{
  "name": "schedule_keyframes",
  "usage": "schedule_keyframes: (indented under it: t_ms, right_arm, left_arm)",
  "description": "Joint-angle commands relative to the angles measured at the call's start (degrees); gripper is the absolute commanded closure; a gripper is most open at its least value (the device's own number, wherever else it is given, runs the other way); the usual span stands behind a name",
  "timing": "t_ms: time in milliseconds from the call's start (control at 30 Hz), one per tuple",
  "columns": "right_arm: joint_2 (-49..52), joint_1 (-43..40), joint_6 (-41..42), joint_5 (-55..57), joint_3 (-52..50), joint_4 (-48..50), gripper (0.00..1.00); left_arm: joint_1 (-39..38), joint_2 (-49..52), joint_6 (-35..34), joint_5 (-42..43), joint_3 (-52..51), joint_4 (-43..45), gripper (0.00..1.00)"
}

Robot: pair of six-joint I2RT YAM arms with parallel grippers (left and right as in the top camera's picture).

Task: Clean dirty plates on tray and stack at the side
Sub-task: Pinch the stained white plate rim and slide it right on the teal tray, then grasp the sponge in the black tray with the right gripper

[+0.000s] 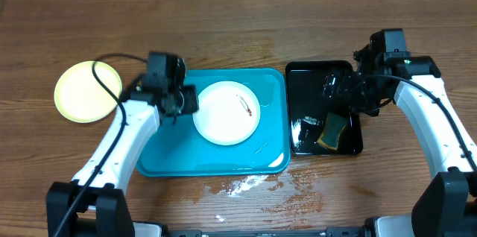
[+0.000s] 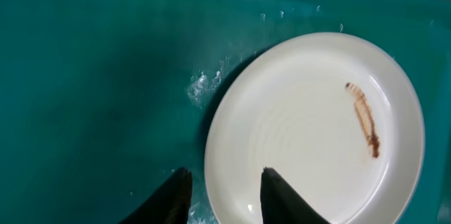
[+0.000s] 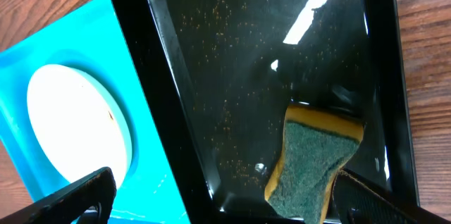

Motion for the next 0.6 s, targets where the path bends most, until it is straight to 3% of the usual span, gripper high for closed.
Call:
schedule_keyframes:
  t_ms: [0, 67, 167, 267, 400, 533, 567]
  right_arm:
    - [-0.5, 0.1, 0.3, 0.2, 0.5, 0.2, 0.00]
    - [-0.5, 0.1, 0.3, 0.2, 0.5, 0.2, 0.00]
    - [-0.5, 0.1, 0.3, 0.2, 0.5, 0.2, 0.00]
    - [-0.5, 0.1, 0.3, 0.2, 0.5, 0.2, 0.00]
    - [-0.5, 0.1, 0.3, 0.2, 0.5, 0.2, 0.00]
    - [-0.5, 0.1, 0.3, 0.2, 0.5, 0.2, 0.00]
    - [-0.5, 0.1, 0.3, 0.2, 0.5, 0.2, 0.00]
  left_arm:
    - [-0.2, 3.5, 0.1, -4.8, 10.2, -8.5, 0.61]
    - [-0.5, 6.0, 0.1, -4.8, 12.7, -11.2, 0.57]
    - [-0.6, 8.7, 0.3, -2.6, 13.0, -11.0, 0.40]
    - [-0.6, 11.0, 0.3, 0.7, 13.0, -11.9, 0.36]
    - [-0.6, 14.6, 0.2, 1.2, 12.7, -12.1, 0.46]
    - [-0.7, 18.1, 0.0, 2.7, 12.6, -12.0, 0.67]
    - [-0.7, 18.9, 0.0, 2.8, 12.6, -12.1, 0.68]
